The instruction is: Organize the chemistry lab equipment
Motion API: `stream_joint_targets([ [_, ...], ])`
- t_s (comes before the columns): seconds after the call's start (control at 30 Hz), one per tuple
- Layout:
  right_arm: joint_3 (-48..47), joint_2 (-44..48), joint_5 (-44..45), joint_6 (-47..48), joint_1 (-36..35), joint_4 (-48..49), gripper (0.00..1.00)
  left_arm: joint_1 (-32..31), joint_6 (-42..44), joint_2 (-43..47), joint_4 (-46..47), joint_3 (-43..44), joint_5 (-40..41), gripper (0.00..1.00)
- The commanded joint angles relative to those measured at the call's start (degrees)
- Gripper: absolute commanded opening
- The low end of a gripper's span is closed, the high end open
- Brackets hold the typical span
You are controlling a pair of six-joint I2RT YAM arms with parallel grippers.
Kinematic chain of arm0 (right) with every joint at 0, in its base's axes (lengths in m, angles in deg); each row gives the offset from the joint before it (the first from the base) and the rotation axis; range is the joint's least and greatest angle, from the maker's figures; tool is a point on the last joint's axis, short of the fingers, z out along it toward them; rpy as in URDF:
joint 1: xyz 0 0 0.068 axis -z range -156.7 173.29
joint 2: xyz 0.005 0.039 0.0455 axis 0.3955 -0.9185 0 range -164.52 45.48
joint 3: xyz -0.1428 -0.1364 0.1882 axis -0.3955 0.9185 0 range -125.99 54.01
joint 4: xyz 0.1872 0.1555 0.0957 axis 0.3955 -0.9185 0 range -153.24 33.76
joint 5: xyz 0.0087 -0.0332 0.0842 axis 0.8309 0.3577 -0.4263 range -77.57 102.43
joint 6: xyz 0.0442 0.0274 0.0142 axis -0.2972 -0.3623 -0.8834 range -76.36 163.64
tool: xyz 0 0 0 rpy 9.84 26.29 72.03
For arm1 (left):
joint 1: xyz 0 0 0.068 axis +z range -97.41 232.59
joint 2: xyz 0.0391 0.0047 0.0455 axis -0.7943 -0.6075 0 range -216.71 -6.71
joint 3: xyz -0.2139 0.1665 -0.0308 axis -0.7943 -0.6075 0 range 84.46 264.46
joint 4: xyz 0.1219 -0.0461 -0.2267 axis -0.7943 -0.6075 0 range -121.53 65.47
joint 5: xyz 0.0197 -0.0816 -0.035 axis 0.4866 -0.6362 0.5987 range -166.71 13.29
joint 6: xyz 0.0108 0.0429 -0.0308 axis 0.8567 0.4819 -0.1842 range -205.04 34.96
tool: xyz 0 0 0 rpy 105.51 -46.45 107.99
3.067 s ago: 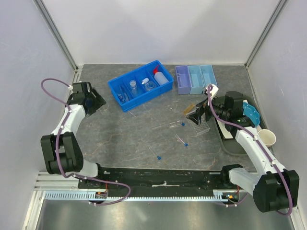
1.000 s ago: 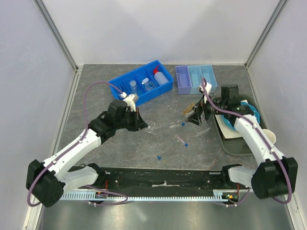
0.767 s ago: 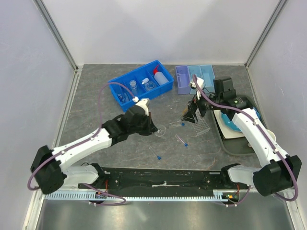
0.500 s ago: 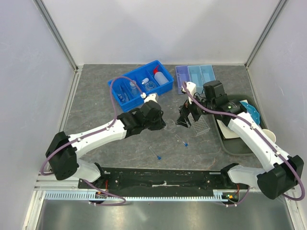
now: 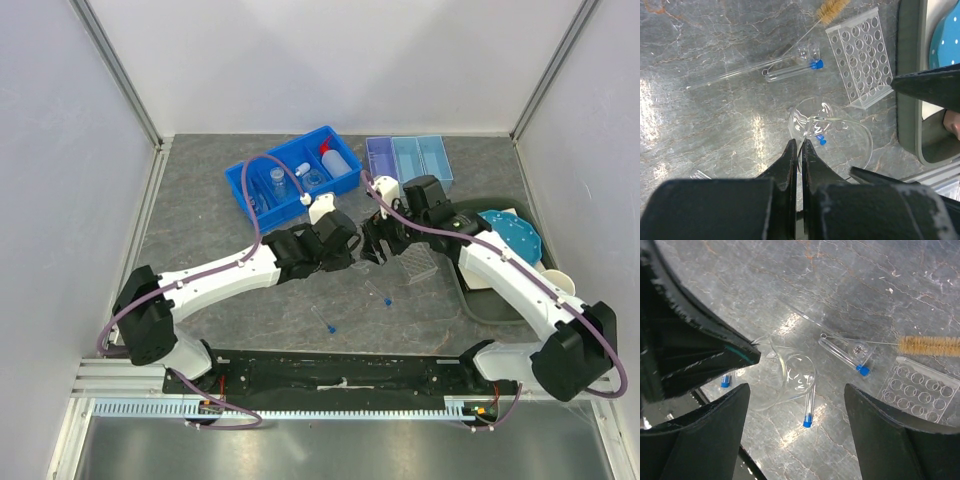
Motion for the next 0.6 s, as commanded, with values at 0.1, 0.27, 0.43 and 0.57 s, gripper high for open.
stream_joint_targets([
  [0.1,-2.89,-4.19,7.71,-2.71,-3.15,3.06,0.71,-1.69,-4.86,-0.8,-3.01,4.61,6.87,0.02],
  [0.27,-4.91,-5.61,9.64,-3.24,-4.12,2.71,0.48,-1.96,-6.09,-0.62,-4.33,4.88,8.63,0.02],
  [0.43,-5.09,-5.78,10.18,-2.8,-5.0,2.54,0.21,-1.87,-6.27,0.17,-4.51,4.61,9.69,0.02],
  [0.57,-5.0,-6.22,9.74,-2.54,-5.0,2.45,0.09,-1.96,-5.04,1.48,-2.67,4.26,8.28,0.06],
])
